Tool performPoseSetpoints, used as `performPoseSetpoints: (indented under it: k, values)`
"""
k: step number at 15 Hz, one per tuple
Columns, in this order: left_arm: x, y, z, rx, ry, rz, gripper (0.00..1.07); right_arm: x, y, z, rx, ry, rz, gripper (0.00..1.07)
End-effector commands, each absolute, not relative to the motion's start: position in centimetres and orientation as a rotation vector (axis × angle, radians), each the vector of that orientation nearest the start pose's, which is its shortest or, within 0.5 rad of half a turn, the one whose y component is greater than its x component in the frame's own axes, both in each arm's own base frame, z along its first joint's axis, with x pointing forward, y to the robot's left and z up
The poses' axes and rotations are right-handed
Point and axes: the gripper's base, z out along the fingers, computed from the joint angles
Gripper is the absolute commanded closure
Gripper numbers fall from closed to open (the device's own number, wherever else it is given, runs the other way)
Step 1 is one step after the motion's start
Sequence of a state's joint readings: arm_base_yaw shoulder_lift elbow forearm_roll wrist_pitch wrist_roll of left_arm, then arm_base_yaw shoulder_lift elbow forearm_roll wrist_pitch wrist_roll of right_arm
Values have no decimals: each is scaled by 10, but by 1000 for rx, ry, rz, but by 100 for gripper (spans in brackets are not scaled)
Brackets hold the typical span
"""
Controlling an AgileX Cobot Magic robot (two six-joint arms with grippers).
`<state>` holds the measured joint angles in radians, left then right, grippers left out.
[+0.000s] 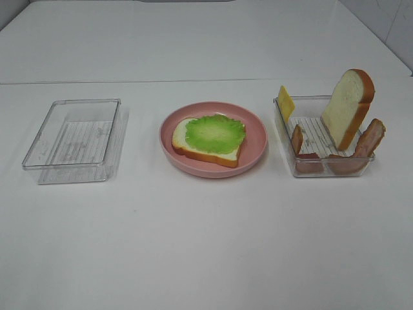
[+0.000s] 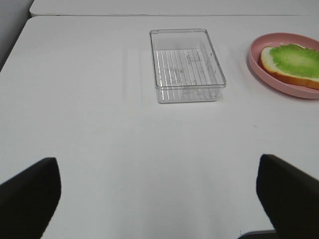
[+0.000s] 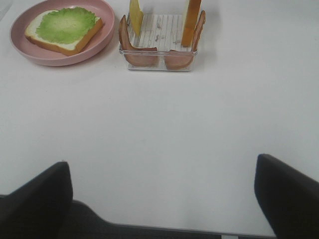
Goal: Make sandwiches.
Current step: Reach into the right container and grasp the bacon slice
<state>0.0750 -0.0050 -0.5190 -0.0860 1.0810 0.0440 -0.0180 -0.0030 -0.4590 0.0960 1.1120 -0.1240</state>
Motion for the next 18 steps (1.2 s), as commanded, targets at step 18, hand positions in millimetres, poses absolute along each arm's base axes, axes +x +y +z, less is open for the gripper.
performPoseSetpoints:
  k: [18]
  values:
    - [-11,-8,282,-30,2008,-38,4,36,7,260,-111,2377,59,11]
